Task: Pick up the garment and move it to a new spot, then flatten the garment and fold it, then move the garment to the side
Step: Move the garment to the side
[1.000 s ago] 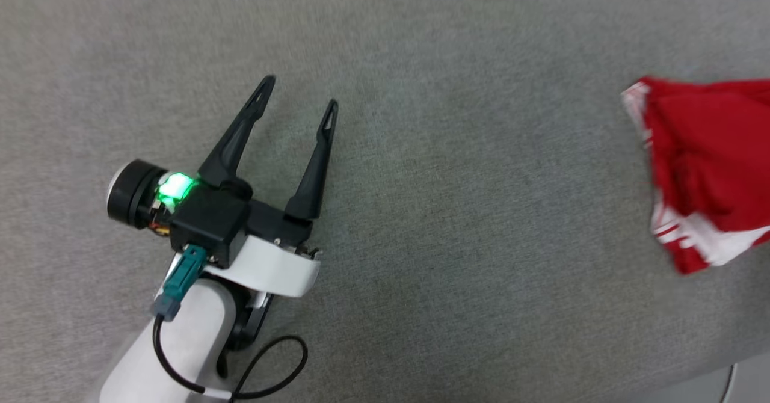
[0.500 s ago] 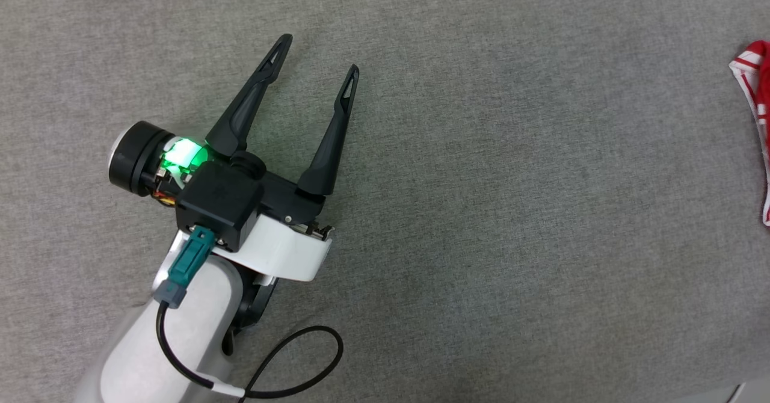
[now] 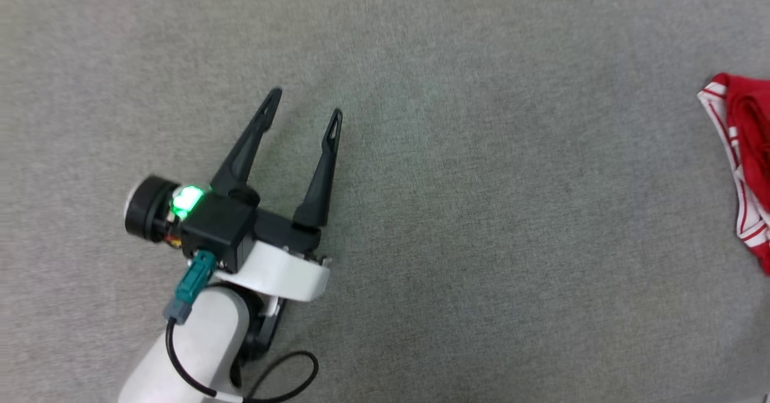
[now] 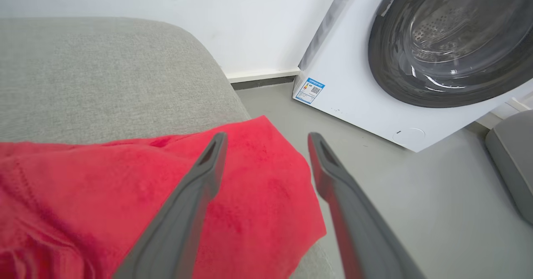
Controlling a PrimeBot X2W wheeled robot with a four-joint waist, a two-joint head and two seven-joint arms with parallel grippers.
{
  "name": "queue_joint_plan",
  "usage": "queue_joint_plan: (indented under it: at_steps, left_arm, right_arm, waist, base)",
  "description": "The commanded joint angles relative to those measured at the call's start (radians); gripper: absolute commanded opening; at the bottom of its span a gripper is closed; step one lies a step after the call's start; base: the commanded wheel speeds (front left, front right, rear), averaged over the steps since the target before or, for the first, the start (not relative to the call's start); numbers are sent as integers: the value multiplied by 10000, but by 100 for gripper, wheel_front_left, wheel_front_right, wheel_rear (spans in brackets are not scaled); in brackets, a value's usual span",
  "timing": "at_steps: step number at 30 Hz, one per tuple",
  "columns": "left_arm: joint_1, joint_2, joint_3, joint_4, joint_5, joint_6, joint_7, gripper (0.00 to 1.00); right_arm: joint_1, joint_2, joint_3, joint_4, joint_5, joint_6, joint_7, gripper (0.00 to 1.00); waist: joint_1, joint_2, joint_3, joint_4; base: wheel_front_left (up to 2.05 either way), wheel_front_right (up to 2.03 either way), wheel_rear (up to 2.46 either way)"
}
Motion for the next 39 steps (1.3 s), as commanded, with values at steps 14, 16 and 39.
queue_joint_plan:
  at_steps: [14, 16, 39]
  left_arm:
    - [2379, -407, 340, 467, -761, 614, -301, 100]
    - [2596, -431, 385, 525, -842, 660, -310, 100]
    - [4487, -489, 1356, 1203, -632, 605, -339, 100]
  right_arm:
    - [4164, 2266, 1444, -3237, 885, -12, -758, 100]
    - [4593, 2504, 1719, -3707, 982, -14, -678, 100]
    - [7881, 3436, 4174, -8263, 1831, -12, 633, 100]
  waist:
    - [0, 0, -3080, 1286]
    - [0, 0, -3328, 1429]
    - [0, 0, -5320, 2173]
  base:
    - [0, 0, 0]
    - [0, 0, 0]
    - [0, 0, 0]
